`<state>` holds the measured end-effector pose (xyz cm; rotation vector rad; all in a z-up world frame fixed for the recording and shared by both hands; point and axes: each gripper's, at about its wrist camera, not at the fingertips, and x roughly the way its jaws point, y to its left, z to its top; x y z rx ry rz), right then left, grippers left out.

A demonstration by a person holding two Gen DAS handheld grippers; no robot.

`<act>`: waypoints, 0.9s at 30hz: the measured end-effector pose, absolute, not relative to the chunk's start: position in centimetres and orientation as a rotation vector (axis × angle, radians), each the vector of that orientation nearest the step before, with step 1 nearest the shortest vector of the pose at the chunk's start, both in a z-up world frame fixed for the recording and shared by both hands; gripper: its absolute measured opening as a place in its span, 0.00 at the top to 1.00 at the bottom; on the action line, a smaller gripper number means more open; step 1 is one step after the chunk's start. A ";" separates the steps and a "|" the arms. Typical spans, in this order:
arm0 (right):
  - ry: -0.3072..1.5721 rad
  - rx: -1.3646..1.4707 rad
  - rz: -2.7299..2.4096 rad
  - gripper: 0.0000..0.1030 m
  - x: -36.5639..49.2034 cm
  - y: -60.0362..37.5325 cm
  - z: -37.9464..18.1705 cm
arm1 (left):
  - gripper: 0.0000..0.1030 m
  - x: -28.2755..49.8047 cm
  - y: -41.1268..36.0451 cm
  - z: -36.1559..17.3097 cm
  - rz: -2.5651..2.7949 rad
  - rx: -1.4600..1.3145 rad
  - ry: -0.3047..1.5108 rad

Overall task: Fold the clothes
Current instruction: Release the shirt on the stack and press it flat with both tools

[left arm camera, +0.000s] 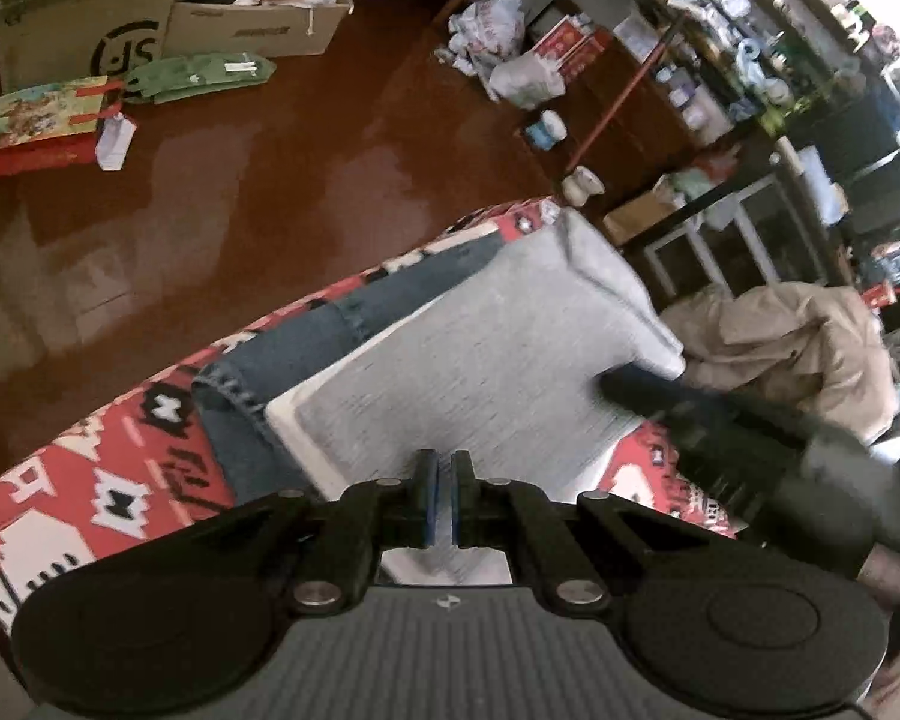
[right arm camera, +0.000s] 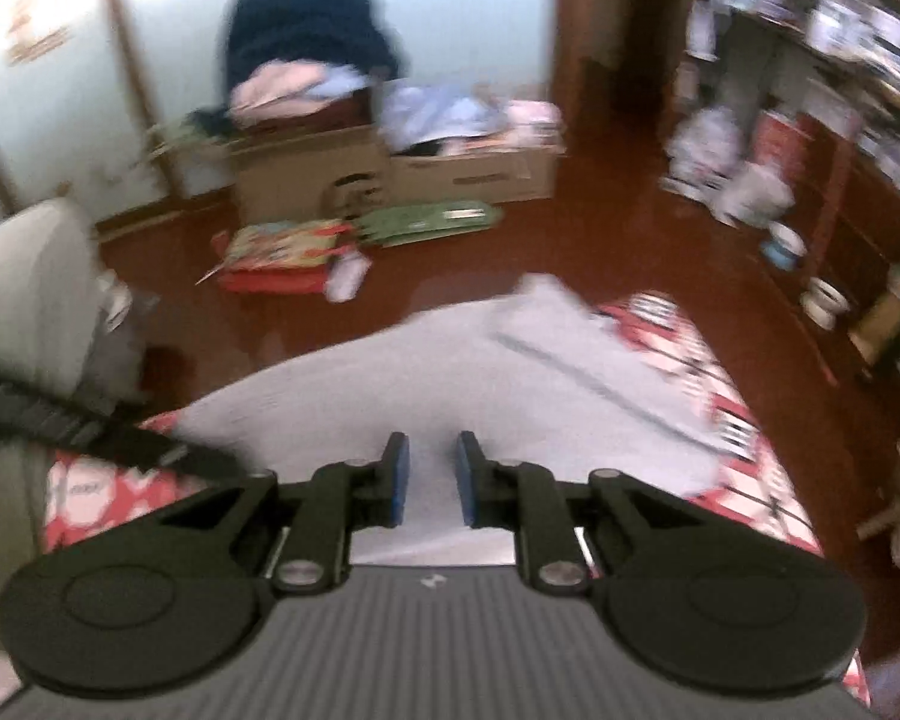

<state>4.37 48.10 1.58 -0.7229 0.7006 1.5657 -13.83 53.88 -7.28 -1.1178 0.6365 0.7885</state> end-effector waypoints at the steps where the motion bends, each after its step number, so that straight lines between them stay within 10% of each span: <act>1: 0.703 -0.715 1.540 0.86 5.4 48.1 1.5 | 0.98 -14.0 53.9 -7.5 0.792 -1.125 0.636; 27: 0.775 -0.583 1.543 0.80 2.9 43.8 -1.3 | 0.98 -12.4 49.6 -7.3 0.671 -0.850 0.684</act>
